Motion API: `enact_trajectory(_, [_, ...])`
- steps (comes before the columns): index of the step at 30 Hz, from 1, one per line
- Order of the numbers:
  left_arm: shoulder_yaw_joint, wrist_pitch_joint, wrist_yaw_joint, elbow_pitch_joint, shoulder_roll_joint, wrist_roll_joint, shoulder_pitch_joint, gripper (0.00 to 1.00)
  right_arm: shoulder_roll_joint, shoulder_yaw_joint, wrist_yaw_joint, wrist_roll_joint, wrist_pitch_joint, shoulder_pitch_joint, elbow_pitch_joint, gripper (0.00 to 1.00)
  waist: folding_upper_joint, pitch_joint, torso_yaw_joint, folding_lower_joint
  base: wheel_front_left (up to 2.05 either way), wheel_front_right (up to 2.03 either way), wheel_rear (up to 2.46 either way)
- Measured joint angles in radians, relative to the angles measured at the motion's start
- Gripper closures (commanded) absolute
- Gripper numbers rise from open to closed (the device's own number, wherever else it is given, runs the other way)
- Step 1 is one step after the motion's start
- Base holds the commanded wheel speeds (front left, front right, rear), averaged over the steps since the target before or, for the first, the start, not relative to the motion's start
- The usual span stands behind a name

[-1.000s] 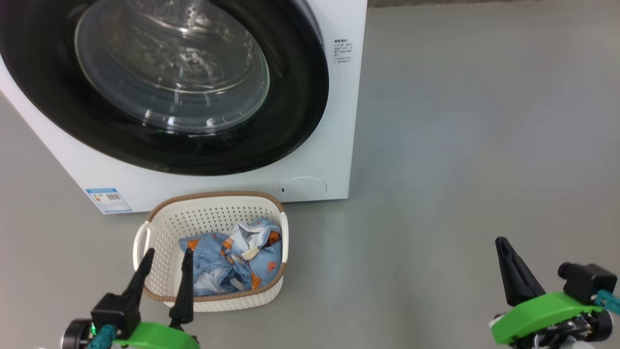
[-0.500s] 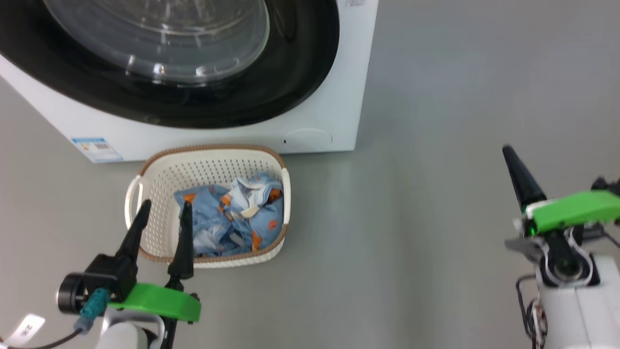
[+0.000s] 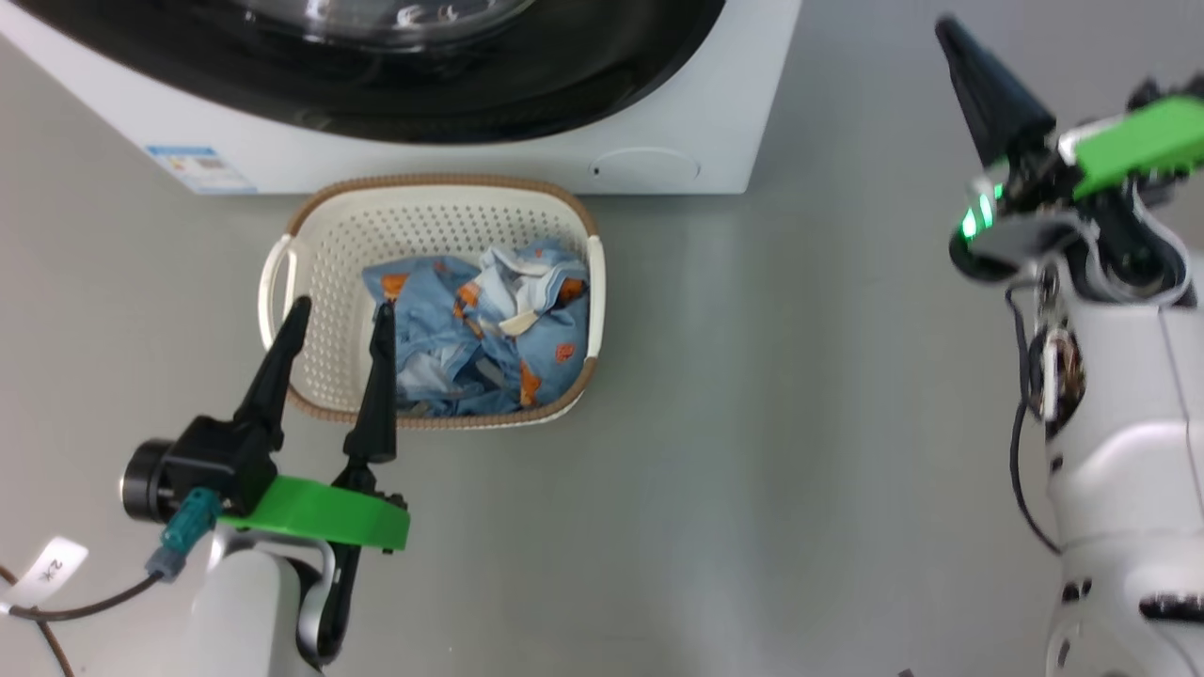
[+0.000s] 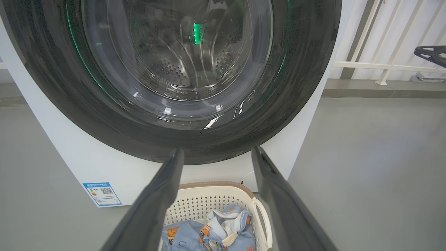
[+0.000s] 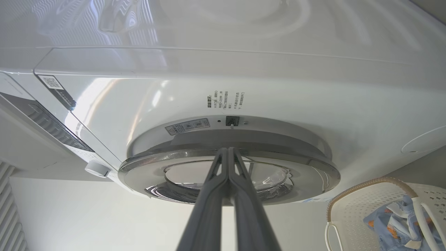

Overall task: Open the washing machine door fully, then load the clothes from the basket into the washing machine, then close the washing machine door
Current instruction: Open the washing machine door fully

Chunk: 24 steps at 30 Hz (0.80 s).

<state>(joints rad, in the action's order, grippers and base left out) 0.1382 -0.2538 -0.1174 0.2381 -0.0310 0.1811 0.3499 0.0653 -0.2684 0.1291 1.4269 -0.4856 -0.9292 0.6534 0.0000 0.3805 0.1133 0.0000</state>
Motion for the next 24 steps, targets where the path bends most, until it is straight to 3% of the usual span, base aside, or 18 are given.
enact_trajectory(14, [0.032, 0.000, 0.000, -0.022, 0.002, 0.020, 0.095, 0.00, 0.032, 0.028, 0.000, 0.002, -0.094, -0.403, 0.207, 1.00, 0.0000, 0.137, 0.071, 0.0000, 0.00, 0.00, 0.00])
enact_trajectory(24, [0.045, 0.000, 0.002, -0.028, 0.004, 0.028, 0.131, 0.00, 0.035, 0.081, 0.000, -0.064, -0.103, -0.574, 0.318, 1.00, 0.0000, 0.206, 0.101, 0.0000, 0.00, 0.00, 0.00])
